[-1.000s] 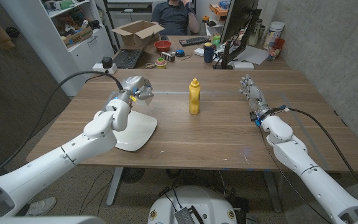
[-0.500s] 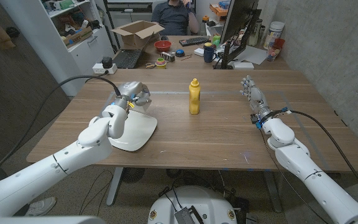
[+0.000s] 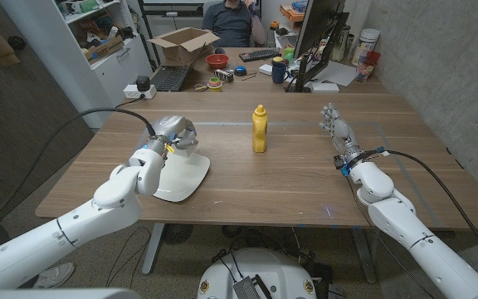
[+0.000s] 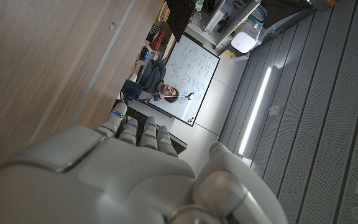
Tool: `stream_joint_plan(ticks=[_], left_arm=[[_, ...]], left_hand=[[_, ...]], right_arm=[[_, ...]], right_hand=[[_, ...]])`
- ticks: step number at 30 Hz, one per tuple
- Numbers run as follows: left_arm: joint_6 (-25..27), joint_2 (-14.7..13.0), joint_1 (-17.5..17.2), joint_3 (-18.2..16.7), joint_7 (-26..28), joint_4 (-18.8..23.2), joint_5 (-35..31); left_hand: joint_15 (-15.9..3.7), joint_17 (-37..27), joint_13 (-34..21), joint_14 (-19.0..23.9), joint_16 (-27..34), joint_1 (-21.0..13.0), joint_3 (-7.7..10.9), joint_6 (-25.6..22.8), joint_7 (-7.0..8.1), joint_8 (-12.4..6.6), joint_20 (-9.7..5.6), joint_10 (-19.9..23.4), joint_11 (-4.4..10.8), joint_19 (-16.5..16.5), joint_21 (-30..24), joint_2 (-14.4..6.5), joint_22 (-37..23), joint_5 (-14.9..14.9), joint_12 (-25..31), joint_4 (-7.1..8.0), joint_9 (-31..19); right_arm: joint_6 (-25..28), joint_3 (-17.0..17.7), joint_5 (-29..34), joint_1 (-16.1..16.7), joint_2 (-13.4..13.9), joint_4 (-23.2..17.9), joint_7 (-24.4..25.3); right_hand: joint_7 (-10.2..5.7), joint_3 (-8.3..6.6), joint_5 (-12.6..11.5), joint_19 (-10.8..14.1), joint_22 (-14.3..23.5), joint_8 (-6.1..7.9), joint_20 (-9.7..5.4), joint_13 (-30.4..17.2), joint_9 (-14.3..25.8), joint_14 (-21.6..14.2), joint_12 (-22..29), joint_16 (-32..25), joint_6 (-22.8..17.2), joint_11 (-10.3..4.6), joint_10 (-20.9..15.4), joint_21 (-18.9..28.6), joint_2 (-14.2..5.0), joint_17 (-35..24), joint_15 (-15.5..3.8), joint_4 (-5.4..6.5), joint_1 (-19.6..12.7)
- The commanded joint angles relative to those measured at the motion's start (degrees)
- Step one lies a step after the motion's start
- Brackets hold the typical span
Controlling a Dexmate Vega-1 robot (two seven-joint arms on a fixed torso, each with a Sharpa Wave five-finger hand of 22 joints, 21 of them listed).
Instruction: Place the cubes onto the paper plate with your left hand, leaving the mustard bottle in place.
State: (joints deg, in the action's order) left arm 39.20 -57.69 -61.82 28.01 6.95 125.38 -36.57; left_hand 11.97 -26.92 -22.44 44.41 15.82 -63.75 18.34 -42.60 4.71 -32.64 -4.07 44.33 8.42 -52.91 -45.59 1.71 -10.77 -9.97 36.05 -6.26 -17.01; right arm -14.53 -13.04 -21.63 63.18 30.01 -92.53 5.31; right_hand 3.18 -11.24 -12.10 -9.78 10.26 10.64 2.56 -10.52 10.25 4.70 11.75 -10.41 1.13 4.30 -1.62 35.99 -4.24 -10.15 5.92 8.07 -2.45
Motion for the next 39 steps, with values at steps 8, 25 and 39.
stream_joint_plan(ticks=[8, 25, 39], left_arm=[[1.2, -2.6, -6.4, -2.4, -0.1, 2.7, 1.0], [5.2, -4.7, -7.6, -1.6, -3.7, 5.3, -0.3], [8.6, -3.4, -3.6, 3.1, -7.2, 2.7, -4.9]], left_hand=[[-25.07, -0.3, 0.0, 19.2, -0.4, -9.3, 2.07, -1.3, -0.48, -0.43, -7.27, 0.4, 0.04, -0.3, -0.5, -8.5, -0.1, -0.2, 0.4, -1.6, -0.2], [-25.11, -0.6, 0.1, 19.4, -0.7, -9.6, 2.17, -1.6, -0.47, -0.53, -7.25, 0.4, 0.24, -0.1, -1.0, -8.4, -0.1, -0.2, 0.6, -1.72, -0.1], [-25.18, -0.9, 0.0, 19.4, -1.0, -9.9, 2.33, -2.7, -0.62, -0.37, -7.24, 0.3, 0.34, 0.1, -1.4, -8.4, -0.1, -0.2, 0.8, -1.87, 0.7]], right_arm=[[0.2, -0.9, 0.7, 1.0, 1.2, -2.6, 2.0], [1.0, -1.4, 0.1, 0.0, 1.0, -0.9, 1.2], [1.2, -1.5, 0.0, -1.8, 0.6, 0.8, 0.0]], right_hand=[[0.21, 0.4, -0.3, -0.7, 0.3, 0.29, -0.02, -0.1, 0.2, -0.3, 0.3, -0.2, -0.3, 0.14, -0.2, -0.3, -0.84, -0.1, 0.0, 0.07, 0.0], [0.22, 0.47, -0.3, -0.6, 0.3, 0.28, -0.07, -0.1, 0.2, -0.2, 0.3, -0.2, -0.3, 0.14, -0.2, -0.5, -0.89, -0.1, -0.05, 0.07, -0.1], [0.2, 0.54, -0.4, -0.5, 0.3, 0.26, -0.03, -0.1, 0.2, -0.3, 0.3, -0.2, -0.2, 0.02, -0.2, -0.7, -0.92, -0.1, -0.09, 0.06, -0.1]])
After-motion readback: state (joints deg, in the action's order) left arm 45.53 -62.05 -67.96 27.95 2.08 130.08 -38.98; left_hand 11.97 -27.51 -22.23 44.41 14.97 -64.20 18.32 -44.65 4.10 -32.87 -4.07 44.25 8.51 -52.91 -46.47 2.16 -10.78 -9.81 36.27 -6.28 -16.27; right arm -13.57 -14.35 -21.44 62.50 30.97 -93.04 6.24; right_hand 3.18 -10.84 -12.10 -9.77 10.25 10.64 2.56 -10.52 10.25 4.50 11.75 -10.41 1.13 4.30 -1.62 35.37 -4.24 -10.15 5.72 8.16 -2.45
